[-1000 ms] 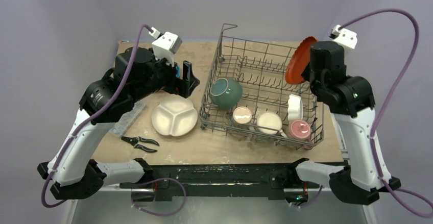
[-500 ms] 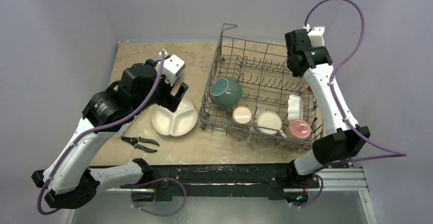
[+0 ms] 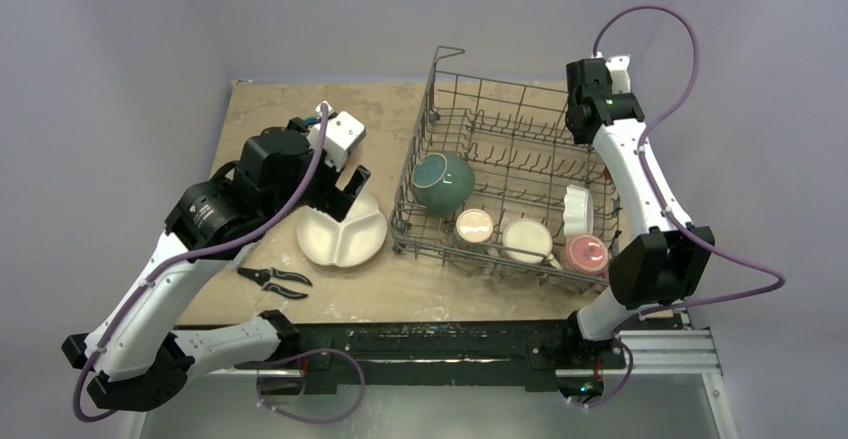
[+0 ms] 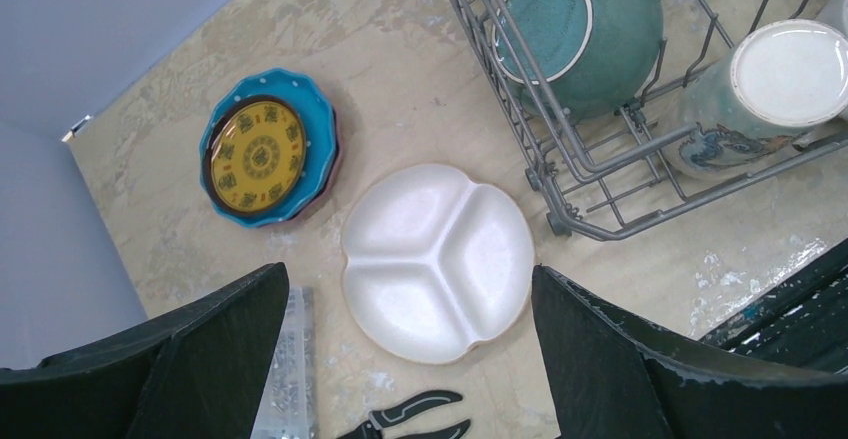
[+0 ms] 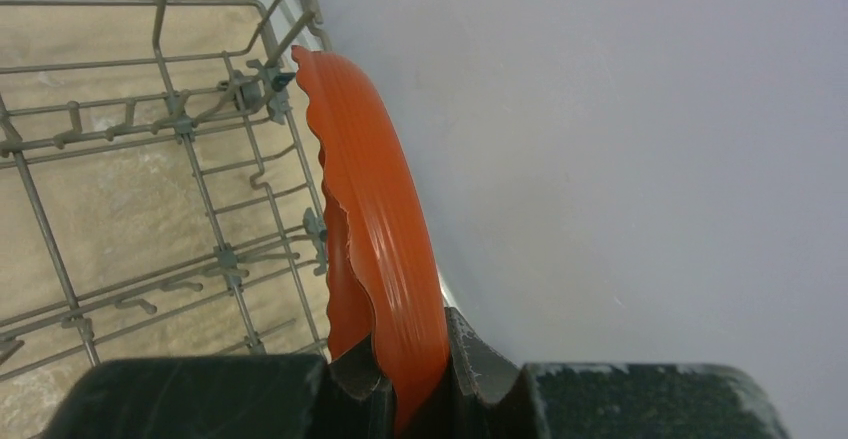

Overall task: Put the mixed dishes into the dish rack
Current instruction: Insert the plate into the dish rack.

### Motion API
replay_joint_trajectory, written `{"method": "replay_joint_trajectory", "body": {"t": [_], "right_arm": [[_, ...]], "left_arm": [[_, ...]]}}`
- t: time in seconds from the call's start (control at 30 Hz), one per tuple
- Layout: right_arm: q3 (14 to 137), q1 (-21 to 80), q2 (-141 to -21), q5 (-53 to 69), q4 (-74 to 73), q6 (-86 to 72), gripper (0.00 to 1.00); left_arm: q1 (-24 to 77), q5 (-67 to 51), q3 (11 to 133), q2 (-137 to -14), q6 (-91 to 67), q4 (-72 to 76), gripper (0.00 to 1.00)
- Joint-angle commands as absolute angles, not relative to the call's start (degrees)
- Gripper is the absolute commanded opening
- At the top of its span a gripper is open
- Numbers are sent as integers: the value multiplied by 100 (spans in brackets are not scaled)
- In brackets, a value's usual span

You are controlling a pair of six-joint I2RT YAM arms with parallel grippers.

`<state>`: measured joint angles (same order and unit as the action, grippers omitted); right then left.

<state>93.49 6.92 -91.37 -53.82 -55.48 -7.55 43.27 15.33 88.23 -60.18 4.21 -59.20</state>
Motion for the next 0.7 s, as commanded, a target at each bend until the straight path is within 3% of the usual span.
{"method": "replay_joint_trajectory", "body": {"t": [0.0, 0.67], "right_arm": [[9297, 570, -9199, -5249, -5009, -408, 0], [9815, 118, -10157, -4445, -4812, -228, 1]], "left_arm": [[4358, 1740, 8727, -5818, 627, -5712, 91], [4355, 1639, 8376, -5685, 728, -5495, 92]]}}
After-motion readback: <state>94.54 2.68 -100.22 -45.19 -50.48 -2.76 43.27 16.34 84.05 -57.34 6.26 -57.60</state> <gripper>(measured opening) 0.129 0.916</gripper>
